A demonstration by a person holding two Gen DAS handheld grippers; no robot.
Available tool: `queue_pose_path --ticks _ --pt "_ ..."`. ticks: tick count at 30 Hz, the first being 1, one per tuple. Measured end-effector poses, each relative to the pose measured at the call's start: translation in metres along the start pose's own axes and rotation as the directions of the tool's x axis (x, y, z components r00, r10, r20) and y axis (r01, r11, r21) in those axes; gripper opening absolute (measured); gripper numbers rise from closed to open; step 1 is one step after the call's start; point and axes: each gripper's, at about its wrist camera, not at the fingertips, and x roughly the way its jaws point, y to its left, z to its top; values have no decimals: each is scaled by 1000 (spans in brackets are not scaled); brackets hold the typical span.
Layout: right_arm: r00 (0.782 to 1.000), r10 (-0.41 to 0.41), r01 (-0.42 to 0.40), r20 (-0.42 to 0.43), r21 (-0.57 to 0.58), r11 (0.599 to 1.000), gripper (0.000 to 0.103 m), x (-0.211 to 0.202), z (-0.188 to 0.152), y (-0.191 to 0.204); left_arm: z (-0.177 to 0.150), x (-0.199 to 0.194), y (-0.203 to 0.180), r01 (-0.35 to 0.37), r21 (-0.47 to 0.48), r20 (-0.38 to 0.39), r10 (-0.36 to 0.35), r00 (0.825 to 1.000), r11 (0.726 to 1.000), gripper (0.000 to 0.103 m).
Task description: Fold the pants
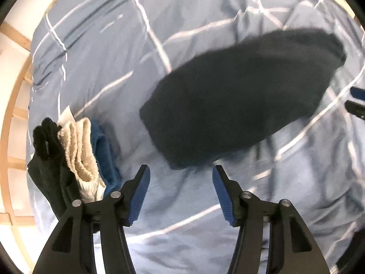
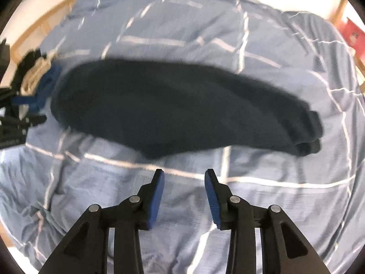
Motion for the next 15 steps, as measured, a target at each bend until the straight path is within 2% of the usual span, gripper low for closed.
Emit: queue_pose_path --ticks 3,4,8,12,15 --pt "998 -8 4 55 67 998 39 -23 0 -18 16 -23 -16 45 -20 61 -43 997 999 56" --pt "997 -20 13 72 96 995 45 -26 4 -26 22 -29 -23 58 -22 83 -56 995 998 56" --pt "983 -116 80 145 233 969 48 -45 5 -77 52 -45 -53 111 -3 161 -109 981 994 58" --pt "973 -188 134 134 336 932 48 -43 3 -129 82 -50 -94 185 36 200 -189 961 982 58" --pt "971 -196 127 135 402 907 48 -37 -1 -159 103 -51 -124 210 75 225 -222 949 975 58"
